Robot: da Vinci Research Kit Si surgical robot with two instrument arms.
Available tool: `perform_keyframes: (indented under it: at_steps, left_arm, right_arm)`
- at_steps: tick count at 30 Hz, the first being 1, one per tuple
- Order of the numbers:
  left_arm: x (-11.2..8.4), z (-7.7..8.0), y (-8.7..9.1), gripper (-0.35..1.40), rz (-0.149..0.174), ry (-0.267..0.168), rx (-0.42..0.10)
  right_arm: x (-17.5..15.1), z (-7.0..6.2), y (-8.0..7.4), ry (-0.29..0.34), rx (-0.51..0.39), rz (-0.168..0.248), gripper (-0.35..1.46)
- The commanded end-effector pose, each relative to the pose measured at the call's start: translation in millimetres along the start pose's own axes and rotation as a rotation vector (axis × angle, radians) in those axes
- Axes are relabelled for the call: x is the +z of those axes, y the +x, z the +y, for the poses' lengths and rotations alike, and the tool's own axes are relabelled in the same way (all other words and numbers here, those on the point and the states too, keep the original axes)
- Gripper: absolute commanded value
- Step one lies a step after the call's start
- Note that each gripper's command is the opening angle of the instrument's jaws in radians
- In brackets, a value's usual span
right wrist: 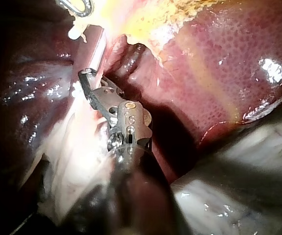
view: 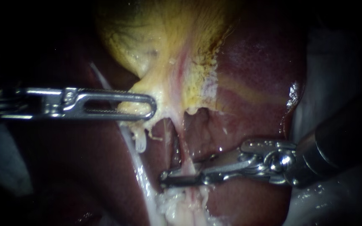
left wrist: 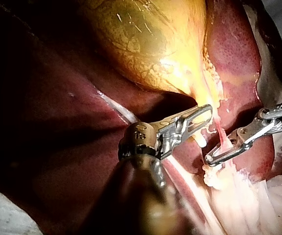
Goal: Going back second clip right tube
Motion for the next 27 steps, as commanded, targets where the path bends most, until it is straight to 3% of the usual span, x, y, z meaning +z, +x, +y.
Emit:
perform_keyframes:
  at_steps: [1, 8, 10, 13, 16, 18, 27]
  left_arm:
    - [0.0, 0.0, 0.0, -0.35, 0.000, 0.000, 0.000]
    - [0.0, 0.0, 0.0, -0.35, 0.000, 0.000, 0.000]
    - [0.0, 0.1, 0.0, -0.35, 0.000, 0.000, 0.000]
    - [0.0, 0.1, 0.0, -0.35, 0.000, 0.001, 0.000]
    - [-0.1, 0.2, 0.0, -0.35, 0.001, 0.001, 0.000]
    - [-0.1, 0.2, 0.0, -0.35, 0.001, 0.001, 0.000]
    - [-0.1, 0.4, -0.1, -0.35, 0.001, 0.002, 0.001]
  right_arm:
    - [0.0, 0.0, 0.0, 0.001, -0.001, 0.000, -0.35]
    - [0.3, 0.0, 0.2, 0.004, -0.009, -0.003, -0.35]
    - [0.4, 0.1, 0.0, 0.005, -0.155, 0.018, -0.07]
    - [0.5, 0.1, -0.1, 0.002, -0.228, 0.045, 0.35]
    - [0.5, -0.1, -0.1, -0.020, -0.270, 0.053, 0.48]
    - [0.4, -0.1, -0.2, -0.057, -0.293, 0.067, 0.50]
    - [-0.8, -0.4, -0.8, -0.044, -0.354, 0.057, 0.50]
